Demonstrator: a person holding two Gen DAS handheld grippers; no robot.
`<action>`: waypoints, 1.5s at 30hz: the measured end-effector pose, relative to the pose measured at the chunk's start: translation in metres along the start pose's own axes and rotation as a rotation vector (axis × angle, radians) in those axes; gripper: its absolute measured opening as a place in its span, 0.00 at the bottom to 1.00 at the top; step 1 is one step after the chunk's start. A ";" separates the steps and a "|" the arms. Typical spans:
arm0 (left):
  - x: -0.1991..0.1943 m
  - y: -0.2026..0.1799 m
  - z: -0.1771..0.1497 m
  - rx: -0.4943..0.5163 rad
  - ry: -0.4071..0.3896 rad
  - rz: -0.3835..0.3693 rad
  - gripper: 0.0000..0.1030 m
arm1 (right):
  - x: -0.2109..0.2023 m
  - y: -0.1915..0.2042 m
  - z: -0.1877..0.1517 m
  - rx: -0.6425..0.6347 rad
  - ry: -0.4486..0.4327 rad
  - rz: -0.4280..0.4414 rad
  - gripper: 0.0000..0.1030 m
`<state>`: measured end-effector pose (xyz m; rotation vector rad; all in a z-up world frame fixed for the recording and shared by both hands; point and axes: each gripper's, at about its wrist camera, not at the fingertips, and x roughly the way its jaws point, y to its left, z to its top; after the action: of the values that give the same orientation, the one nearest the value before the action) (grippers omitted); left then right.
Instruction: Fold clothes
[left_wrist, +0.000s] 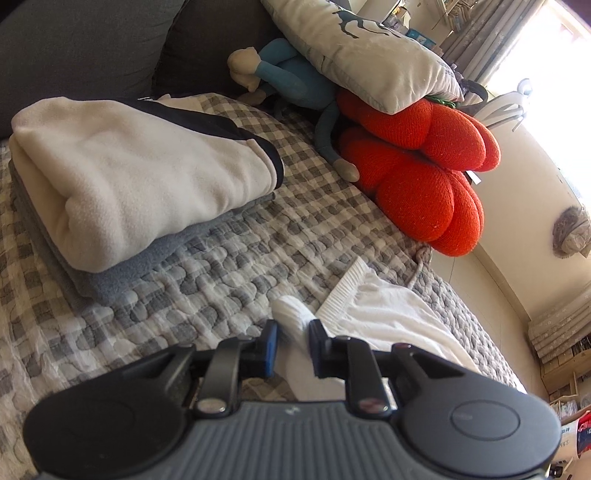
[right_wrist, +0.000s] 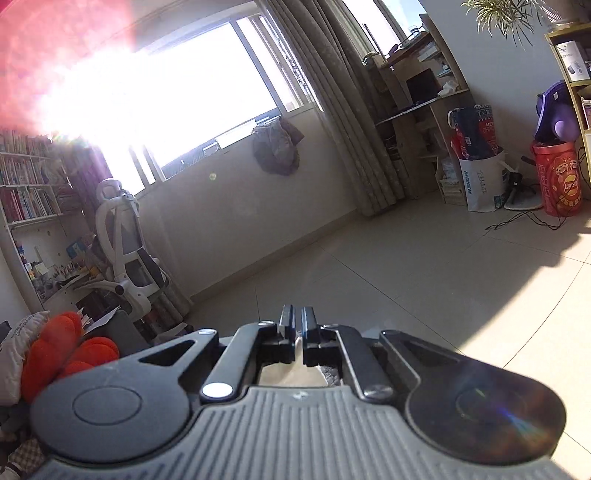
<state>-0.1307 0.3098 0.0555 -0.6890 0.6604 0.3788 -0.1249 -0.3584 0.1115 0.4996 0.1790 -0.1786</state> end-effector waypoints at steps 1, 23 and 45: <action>0.000 0.002 0.000 -0.006 0.002 0.004 0.18 | -0.003 -0.002 0.001 -0.002 0.006 -0.007 0.03; 0.007 0.009 -0.003 -0.015 0.030 0.029 0.18 | 0.109 -0.002 -0.070 0.071 0.634 -0.093 0.34; -0.003 0.009 -0.001 -0.012 0.025 -0.039 0.07 | 0.011 -0.053 0.011 0.273 0.313 -0.006 0.03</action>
<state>-0.1378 0.3155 0.0530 -0.7178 0.6683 0.3390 -0.1240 -0.4109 0.0939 0.7985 0.4662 -0.1304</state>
